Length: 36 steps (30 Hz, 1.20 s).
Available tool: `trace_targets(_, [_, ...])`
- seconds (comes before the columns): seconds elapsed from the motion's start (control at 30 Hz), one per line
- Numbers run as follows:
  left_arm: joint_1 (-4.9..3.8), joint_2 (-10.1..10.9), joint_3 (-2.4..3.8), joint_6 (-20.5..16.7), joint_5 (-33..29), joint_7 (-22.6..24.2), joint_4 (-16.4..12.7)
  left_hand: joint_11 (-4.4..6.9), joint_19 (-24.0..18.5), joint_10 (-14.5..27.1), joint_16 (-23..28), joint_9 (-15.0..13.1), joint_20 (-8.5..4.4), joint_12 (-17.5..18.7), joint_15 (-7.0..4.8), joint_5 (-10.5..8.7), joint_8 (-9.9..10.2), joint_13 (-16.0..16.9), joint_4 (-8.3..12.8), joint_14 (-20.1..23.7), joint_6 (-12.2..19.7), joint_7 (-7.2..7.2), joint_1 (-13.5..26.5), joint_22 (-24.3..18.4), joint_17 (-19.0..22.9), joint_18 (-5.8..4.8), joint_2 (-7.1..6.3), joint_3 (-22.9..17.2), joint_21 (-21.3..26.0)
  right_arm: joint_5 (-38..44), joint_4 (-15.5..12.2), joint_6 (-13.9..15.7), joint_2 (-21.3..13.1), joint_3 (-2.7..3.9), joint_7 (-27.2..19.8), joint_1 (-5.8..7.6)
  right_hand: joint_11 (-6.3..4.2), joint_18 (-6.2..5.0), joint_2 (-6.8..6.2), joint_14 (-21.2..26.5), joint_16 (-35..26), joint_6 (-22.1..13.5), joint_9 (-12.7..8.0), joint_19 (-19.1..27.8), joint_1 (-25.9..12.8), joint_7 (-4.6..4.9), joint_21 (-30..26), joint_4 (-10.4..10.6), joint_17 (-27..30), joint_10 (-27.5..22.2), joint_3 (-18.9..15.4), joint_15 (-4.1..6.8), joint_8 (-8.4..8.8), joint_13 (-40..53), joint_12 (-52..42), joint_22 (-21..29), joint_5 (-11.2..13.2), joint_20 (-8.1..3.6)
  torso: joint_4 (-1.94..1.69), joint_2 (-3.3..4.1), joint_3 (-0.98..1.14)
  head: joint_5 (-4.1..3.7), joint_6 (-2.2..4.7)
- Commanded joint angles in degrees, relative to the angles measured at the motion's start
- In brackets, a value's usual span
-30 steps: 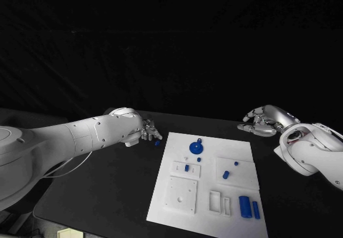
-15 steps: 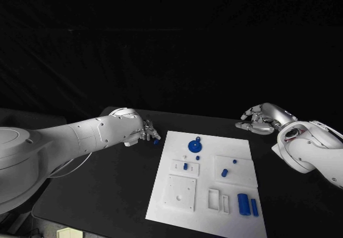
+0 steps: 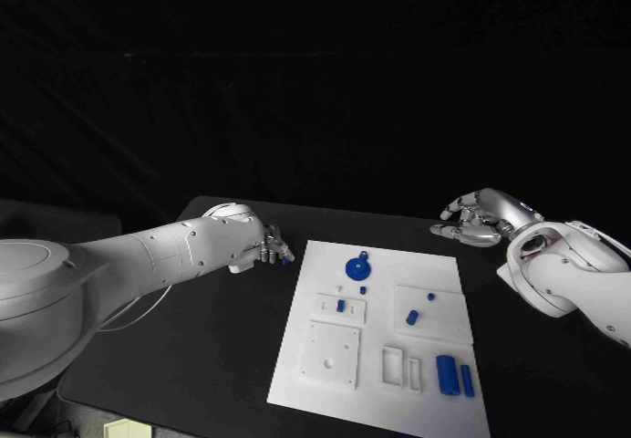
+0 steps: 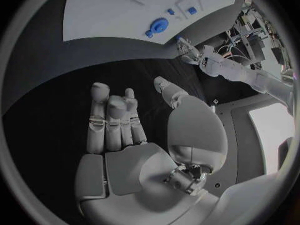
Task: Assemble the parts on the task board
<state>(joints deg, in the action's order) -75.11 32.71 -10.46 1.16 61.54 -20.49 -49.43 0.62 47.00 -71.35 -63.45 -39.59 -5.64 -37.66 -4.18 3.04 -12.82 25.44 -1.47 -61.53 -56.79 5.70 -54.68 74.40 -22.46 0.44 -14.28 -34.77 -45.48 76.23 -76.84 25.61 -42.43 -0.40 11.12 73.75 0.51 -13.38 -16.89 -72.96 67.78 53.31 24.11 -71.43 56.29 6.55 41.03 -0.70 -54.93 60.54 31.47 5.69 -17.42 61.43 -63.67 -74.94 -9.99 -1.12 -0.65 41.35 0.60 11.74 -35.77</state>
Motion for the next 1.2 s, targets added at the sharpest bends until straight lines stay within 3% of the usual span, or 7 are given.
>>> trace_targets(0.03, [0.16,-0.36,0.04,1.81,0.08,0.90,0.27,-0.04,0.15,-0.07,-0.35,0.05,-4.10,0.25,-0.10,-0.23,-0.41,0.11,-0.47,-0.09,-0.10,-0.04,-0.10,0.11,-0.09,0.35,0.72,0.01,0.22,0.21,-0.06,-0.19,0.08,0.03,-0.52,-0.05,0.01,-1.62,0.09,-0.27,-0.34,-0.08,-0.09,-0.02,0.64,0.44,-0.24,0.32,-0.10,-0.36,0.14,0.08,0.18,-0.09,-0.23,-0.86,-0.40,-0.25,-0.02,0.03,0.00,-0.13,-0.12])
trace_targets(0.43, [0.47,-1.20,0.04,3.08,-0.48,1.43,1.72,0.09,-0.06,-0.31,-0.40,-0.05,-4.07,0.32,-0.07,-0.21,-0.90,0.43,0.30,-0.04,-0.59,-0.21,-1.09,0.52,-0.38,0.32,2.91,0.61,0.40,0.21,-0.04,-0.22,0.15,0.03,-0.52,-0.10,0.00,-1.62,0.12,-0.27,-0.35,-0.08,-0.09,-0.03,0.66,0.44,-0.24,0.38,-0.10,-0.36,0.16,0.08,0.17,-0.11,-0.24,-0.86,-0.42,-0.25,-0.08,-0.04,0.08,-0.28,-0.30])
trace_targets(0.83, [1.12,-2.69,0.05,4.39,-1.78,1.76,4.09,0.47,0.48,-1.50,-0.76,0.13,-4.31,0.33,-0.39,-0.13,-1.49,0.94,3.86,-0.84,-1.49,-0.61,-3.02,1.15,-0.92,0.43,7.04,1.41,0.45,0.21,-0.26,-0.24,0.24,0.03,-0.49,-0.11,0.00,-1.62,0.14,-0.29,-0.35,-0.06,-0.09,-0.05,0.70,0.44,-0.25,0.43,-0.11,-0.35,0.19,0.08,0.17,-0.13,-0.26,-0.86,-0.45,-0.25,0.04,0.02,0.09,-0.57,-0.44])
trace_targets(1.0, [1.60,-3.47,0.01,5.04,-1.74,1.63,5.33,0.49,0.56,-1.61,-0.80,0.19,-4.34,0.34,-0.43,-0.12,-1.50,1.00,4.37,-0.92,-1.53,-0.63,-3.28,1.20,-0.98,0.43,7.25,1.37,0.46,0.21,-0.24,-0.25,0.24,0.03,-0.47,-0.12,0.00,-1.62,0.14,-0.29,-0.35,-0.06,-0.09,-0.05,0.71,0.44,-0.25,0.43,-0.11,-0.35,0.20,0.08,0.16,-0.13,-0.26,-0.86,-0.45,-0.25,0.03,0.02,0.11,-0.68,-0.51])
trace_targets(1.03, [1.67,-3.75,-0.07,5.16,-1.69,1.59,5.68,0.50,0.58,-1.65,-0.82,0.19,-4.35,0.32,-0.44,-0.12,-1.51,1.01,4.47,-0.95,-1.56,-0.64,-3.35,1.21,-0.99,0.43,7.30,1.36,0.45,0.21,-0.25,-0.26,0.23,0.03,-0.47,-0.12,0.00,-1.62,0.14,-0.29,-0.35,-0.06,-0.09,-0.05,0.71,0.44,-0.25,0.43,-0.11,-0.35,0.20,0.08,0.16,-0.13,-0.26,-0.86,-0.45,-0.25,0.01,0.00,0.11,-0.69,-0.54])
trace_targets(1.13, [1.69,-3.87,-1.93,5.39,-1.63,1.72,5.89,0.66,1.12,-2.26,-1.20,0.29,-4.51,0.08,-0.66,-0.11,-1.70,1.29,6.15,-1.43,-1.94,-0.80,-4.20,1.41,-1.27,0.46,8.18,1.25,0.22,0.21,-0.24,-0.26,0.30,0.03,-0.48,-0.12,0.00,-1.62,0.14,-0.29,-0.35,-0.06,-0.09,-0.06,0.72,0.44,-0.25,0.44,-0.11,-0.35,0.20,0.08,0.16,-0.14,-0.26,-0.86,-0.45,-0.25,-0.02,-0.03,0.10,-0.75,-0.62])
trace_targets(1.2, [1.74,-4.12,-2.02,5.59,-1.63,1.77,6.16,0.68,1.21,-2.37,-1.25,0.36,-4.54,0.07,-0.69,-0.11,-1.70,1.35,6.54,-1.50,-1.98,-0.81,-4.21,1.44,-1.34,0.45,8.32,1.26,0.23,0.21,-0.24,-0.26,0.36,0.03,-0.49,-0.12,0.00,-1.62,0.14,-0.29,-0.36,-0.05,-0.09,-0.06,0.72,0.44,-0.25,0.45,-0.11,-0.35,0.20,0.08,0.16,-0.14,-0.27,-0.86,-0.46,-0.25,0.02,-0.02,0.11,-0.74,-0.59])
